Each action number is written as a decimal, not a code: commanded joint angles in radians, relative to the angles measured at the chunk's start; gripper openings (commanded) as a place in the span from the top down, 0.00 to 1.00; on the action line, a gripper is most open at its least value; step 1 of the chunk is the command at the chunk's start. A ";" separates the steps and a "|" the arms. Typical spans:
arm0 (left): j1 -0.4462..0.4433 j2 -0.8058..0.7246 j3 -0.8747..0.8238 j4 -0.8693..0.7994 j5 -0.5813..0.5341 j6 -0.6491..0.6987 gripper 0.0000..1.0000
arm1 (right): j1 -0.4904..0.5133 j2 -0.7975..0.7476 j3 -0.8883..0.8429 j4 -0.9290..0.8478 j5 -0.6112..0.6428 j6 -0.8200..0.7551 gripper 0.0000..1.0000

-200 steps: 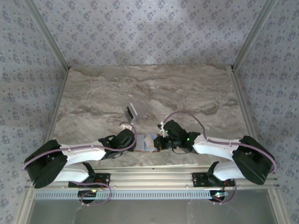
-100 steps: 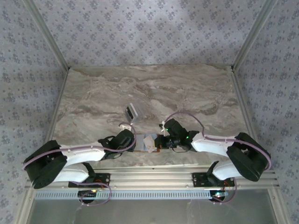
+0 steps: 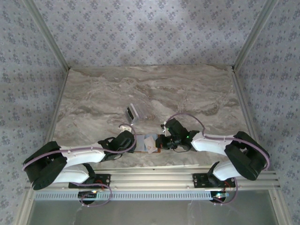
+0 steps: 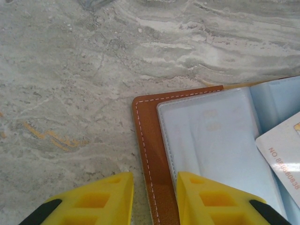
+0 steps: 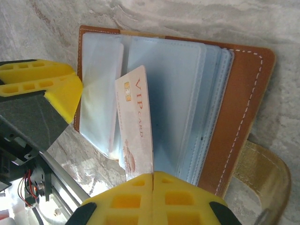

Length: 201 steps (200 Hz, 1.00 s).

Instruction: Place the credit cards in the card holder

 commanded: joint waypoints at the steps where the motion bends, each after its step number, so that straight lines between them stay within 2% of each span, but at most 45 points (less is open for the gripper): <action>1: -0.010 -0.011 -0.018 -0.014 -0.015 -0.013 0.70 | 0.000 0.037 0.020 0.002 -0.027 0.028 1.00; 107: -0.013 -0.046 -0.036 -0.017 -0.014 -0.017 0.70 | 0.011 0.117 0.073 0.069 -0.018 0.057 1.00; 201: -0.016 -0.052 -0.047 -0.017 -0.011 -0.021 0.70 | 0.077 0.148 0.071 0.130 0.133 0.090 1.00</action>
